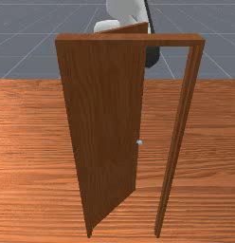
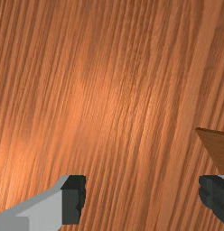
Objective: Close the door
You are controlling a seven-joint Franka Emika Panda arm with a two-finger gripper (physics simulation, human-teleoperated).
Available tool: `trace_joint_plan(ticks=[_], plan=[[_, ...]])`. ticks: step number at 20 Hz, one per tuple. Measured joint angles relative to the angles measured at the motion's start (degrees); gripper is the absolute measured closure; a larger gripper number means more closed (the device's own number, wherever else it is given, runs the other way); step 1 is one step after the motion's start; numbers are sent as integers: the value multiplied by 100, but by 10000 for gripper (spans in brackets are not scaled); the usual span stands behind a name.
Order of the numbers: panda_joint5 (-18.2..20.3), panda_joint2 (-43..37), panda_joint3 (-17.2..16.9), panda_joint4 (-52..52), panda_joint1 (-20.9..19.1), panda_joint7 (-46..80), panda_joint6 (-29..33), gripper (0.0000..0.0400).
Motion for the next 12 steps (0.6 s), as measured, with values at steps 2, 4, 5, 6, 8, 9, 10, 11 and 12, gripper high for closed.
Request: trace_joint_plan(ticks=[2,4,5,6,8,9,10,11,12], plan=[[92,54,-210,111,-26,651,-161,11],[158,64,-328,106,-204,611,-78,4],[198,102,-389,164,-311,540,-98,2],[215,128,-421,204,-435,349,-104,1],[299,246,-535,387,-665,179,-168,0],[386,369,-641,582,-787,270,-250,0],[424,477,-682,752,-984,-27,-303,0],[601,724,-878,1147,-1096,500,-493,0],[635,900,-909,1432,-1352,96,-585,0]])
